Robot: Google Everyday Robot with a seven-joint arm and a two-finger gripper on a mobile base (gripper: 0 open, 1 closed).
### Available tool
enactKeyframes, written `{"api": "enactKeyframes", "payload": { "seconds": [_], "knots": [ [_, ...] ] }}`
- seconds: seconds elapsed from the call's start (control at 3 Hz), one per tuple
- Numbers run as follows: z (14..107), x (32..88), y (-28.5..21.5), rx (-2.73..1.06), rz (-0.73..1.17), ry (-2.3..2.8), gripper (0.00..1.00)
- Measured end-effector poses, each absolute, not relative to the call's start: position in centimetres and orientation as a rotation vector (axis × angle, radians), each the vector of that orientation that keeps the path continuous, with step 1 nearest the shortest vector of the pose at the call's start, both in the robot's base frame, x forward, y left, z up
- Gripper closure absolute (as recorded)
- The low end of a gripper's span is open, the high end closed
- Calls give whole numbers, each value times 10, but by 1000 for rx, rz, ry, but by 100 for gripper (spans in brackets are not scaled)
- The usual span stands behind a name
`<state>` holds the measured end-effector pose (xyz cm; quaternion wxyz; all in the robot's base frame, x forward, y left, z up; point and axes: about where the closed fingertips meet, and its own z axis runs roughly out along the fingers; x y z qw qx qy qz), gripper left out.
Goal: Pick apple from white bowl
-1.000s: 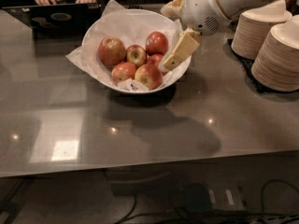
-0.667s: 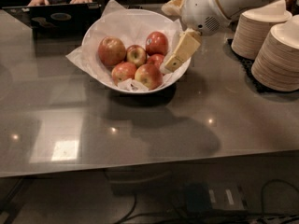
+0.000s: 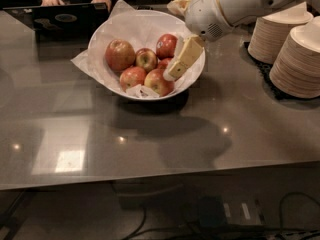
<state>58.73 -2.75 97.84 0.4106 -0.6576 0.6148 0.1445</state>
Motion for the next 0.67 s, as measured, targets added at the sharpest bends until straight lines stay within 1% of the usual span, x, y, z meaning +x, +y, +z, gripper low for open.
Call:
{"api": "enactKeyframes", "payload": {
  "seconds": [0.33,0.67],
  "knots": [
    [965,611,-2,-1628,414,1500,0],
    [956,626,16,-1610,449,1473,13]
  ]
}}
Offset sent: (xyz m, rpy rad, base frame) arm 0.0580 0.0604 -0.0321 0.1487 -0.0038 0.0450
